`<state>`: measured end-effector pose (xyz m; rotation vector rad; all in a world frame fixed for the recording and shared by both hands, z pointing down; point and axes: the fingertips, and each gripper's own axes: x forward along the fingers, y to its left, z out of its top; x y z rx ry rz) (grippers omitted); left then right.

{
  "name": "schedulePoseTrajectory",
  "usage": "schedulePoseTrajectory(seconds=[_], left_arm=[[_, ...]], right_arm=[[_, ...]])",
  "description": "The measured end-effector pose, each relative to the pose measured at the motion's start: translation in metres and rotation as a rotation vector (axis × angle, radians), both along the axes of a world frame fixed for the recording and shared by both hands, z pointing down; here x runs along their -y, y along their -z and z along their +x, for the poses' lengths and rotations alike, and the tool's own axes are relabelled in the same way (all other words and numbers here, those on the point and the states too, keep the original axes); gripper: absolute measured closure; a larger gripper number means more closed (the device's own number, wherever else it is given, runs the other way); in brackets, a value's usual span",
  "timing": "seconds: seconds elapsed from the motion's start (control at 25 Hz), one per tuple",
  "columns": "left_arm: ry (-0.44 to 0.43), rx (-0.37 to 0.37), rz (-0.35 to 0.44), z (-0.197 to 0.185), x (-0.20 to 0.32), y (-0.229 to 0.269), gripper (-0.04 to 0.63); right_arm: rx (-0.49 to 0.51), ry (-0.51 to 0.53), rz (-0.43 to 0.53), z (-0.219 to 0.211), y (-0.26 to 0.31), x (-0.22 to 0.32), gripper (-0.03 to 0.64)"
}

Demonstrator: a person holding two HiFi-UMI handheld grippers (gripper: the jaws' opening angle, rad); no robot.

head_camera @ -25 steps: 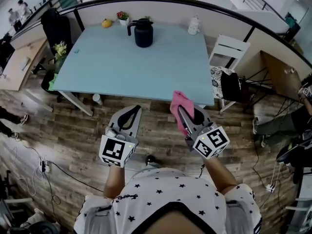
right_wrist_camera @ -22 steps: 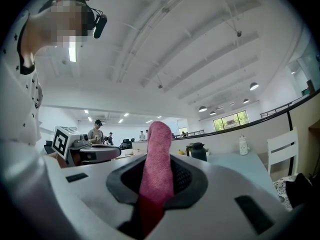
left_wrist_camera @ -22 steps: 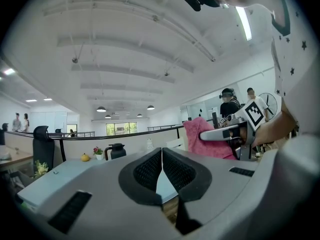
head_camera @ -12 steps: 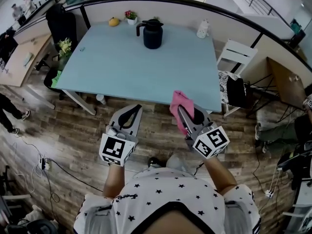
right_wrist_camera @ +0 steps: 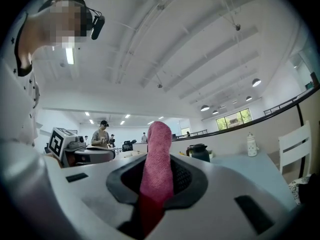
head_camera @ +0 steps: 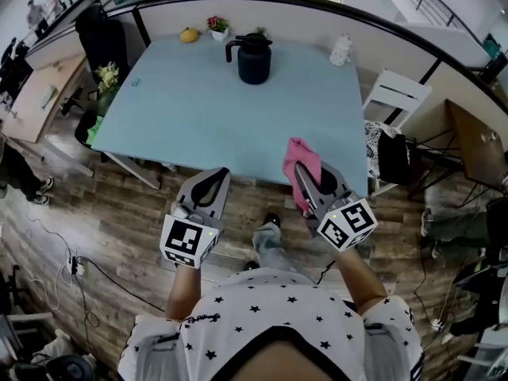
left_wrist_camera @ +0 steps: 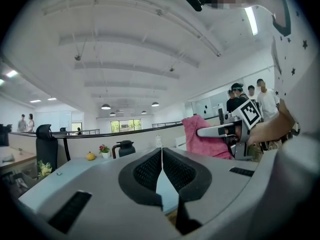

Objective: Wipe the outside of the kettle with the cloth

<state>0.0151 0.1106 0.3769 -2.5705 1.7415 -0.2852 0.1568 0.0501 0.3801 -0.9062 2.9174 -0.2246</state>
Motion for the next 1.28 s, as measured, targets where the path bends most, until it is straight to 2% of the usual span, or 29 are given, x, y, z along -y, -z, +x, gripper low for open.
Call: schedulePoseTrajectory(seconds=[0.36,0.72,1.28], left_arm=[[0.040,-0.016,-0.013,-0.036,0.084,-0.004,0.565],[0.020,-0.017,-0.004,-0.030,0.167,0.003,0.565],[0.035,0.003,-0.024,-0.033,0.224,-0.004,0.565]], right_arm=[[0.017,0.037,-0.004,-0.036,-0.004,0.087,0.555],[0.006,0.023,-0.019,-0.032,-0.006,0.159,0.555],[-0.004,0.030,-0.031,-0.036,-0.020,0.223,0.555]])
